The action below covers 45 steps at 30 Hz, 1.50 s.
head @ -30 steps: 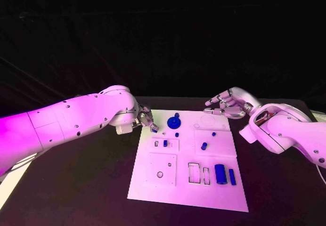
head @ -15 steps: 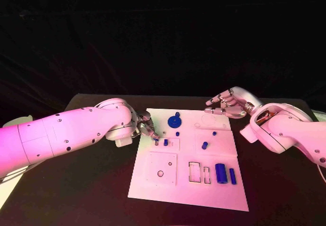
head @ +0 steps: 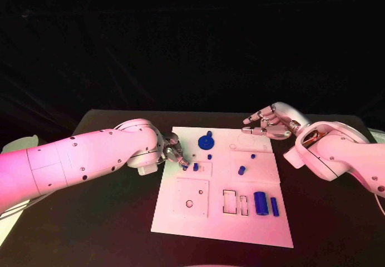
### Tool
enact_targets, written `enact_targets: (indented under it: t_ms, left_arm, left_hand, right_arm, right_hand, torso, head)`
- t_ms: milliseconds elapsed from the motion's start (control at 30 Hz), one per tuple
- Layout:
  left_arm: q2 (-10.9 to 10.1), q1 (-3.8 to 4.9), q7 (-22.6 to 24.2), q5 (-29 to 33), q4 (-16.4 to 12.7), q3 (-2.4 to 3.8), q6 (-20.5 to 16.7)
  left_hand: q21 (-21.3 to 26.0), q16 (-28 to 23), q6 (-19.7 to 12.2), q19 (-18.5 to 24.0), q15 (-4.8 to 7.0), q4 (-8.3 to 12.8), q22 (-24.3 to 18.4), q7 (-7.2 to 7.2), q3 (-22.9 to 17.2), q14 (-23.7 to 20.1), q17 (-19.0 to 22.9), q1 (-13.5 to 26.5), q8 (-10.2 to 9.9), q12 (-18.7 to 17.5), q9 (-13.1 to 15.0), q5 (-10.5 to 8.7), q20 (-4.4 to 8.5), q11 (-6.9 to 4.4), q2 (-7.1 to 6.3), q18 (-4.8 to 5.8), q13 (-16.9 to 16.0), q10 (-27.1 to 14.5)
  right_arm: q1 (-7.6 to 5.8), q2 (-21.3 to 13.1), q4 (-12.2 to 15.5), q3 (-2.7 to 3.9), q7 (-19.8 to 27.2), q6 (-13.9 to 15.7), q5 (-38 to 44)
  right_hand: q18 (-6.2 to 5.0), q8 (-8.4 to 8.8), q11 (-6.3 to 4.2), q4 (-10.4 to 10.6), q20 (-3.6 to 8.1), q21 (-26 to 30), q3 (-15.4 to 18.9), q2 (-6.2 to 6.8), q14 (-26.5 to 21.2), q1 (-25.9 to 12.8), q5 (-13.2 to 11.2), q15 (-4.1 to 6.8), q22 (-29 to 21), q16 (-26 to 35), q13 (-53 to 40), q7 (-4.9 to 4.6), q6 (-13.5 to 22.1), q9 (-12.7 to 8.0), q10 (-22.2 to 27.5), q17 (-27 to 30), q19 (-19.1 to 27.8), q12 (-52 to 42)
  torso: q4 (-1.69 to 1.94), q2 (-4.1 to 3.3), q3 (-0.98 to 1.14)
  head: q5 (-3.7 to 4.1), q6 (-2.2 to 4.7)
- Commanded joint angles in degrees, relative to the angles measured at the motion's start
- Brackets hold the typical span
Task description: Assemble the parts on the task board
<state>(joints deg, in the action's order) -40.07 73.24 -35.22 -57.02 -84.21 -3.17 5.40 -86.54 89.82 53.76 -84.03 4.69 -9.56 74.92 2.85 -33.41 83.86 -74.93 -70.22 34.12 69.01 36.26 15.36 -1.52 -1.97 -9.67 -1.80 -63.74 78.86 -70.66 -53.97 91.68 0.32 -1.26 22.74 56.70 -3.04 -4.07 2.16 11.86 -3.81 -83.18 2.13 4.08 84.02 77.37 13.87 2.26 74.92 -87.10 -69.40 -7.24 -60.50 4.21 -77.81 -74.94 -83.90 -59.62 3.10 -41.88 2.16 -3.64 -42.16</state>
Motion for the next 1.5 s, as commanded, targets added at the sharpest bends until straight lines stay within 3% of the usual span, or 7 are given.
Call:
enact_targets:
  t_ms: [33, 400, 1067, 1500]
  left_arm:
    - [0.3, -0.05, -0.7, -0.49, 0.12, 0.0, 1.75]
    - [0.5, -0.07, -2.08, -1.22, 0.55, -0.01, 4.06]
    - [0.64, -0.08, -3.06, -1.6, 0.42, -0.01, 4.15]
    - [1.64, -0.07, -4.43, -1.21, 0.97, -0.03, 7.17]
  left_hand:
    - [-0.28, 0.18, 0.55, -4.17, 0.3, 7.34, 11.03, -0.6, -6.93, 6.14, -15.07, -0.32, 0.29, -0.22, -0.01, 0.22, 0.48, 0.01, -0.39, 0.7, 0.17, 0.43]
    - [-0.22, 0.18, 0.58, -4.14, 0.31, 7.46, 10.96, -0.62, -6.92, 6.14, -15.07, -0.33, 0.26, -0.34, -0.06, 0.22, 0.48, 0.0, -0.47, 0.68, 0.33, 0.42]
    - [-0.27, 0.18, 0.7, -4.16, 0.31, 7.63, 11.02, -0.63, -6.99, 6.14, -15.07, -0.38, 0.26, -0.31, -0.13, 0.26, 0.48, -0.02, -0.44, 0.7, 0.29, 0.53]
    - [-0.49, 0.18, 1.55, -4.29, 0.41, 7.39, 11.34, -1.06, -5.66, 6.14, -15.07, 1.22, -0.04, -0.22, -0.79, 0.12, 0.46, -0.22, -0.88, 0.78, 0.31, 1.12]
  right_arm:
    - [0.05, 0.05, 0.06, 0.0, 0.1, -0.71, 0.2]
    - [0.07, 0.0, 0.09, 0.0, 0.1, -0.69, 0.2]
    - [0.11, 0.0, 0.12, 0.0, 0.14, -0.68, 0.21]
    - [0.12, -0.09, 0.25, 0.0, 0.09, -0.71, 0.24]
  right_hand:
    - [0.13, -0.08, -0.03, -0.04, -0.19, 0.2, 0.29, -0.13, 4.95, 0.33, 0.24, -0.24, 1.67, 0.18, 0.07, 0.18, -0.07, 0.07, 0.24, -10.78, -0.06, 0.27]
    - [0.13, -0.08, -0.03, -0.04, -0.19, 0.2, 0.31, -0.14, 4.94, 0.34, 0.24, -0.24, 1.66, 0.19, 0.07, 0.18, -0.07, 0.07, 0.24, -10.78, -0.06, 0.28]
    - [0.13, -0.08, -0.03, -0.04, -0.19, 0.2, 0.31, -0.14, 4.94, 0.34, 0.24, -0.24, 1.66, 0.19, 0.07, 0.18, -0.07, 0.07, 0.24, -10.78, -0.06, 0.28]
    - [0.13, -0.08, -0.03, -0.04, -0.19, 0.2, 0.31, -0.14, 4.94, 0.34, 0.24, -0.24, 1.66, 0.19, 0.07, 0.18, -0.07, 0.07, 0.24, -10.78, -0.06, 0.28]
  torso:
    - [0.04, -0.01, 0.01]
    - [-0.02, 0.02, 0.04]
    - [0.01, 0.03, 0.04]
    - [-0.04, 0.05, 0.08]
  head:
    - [-0.04, -0.13]
    - [-0.19, -0.42]
    - [-0.19, -0.63]
    - [-0.21, -0.96]
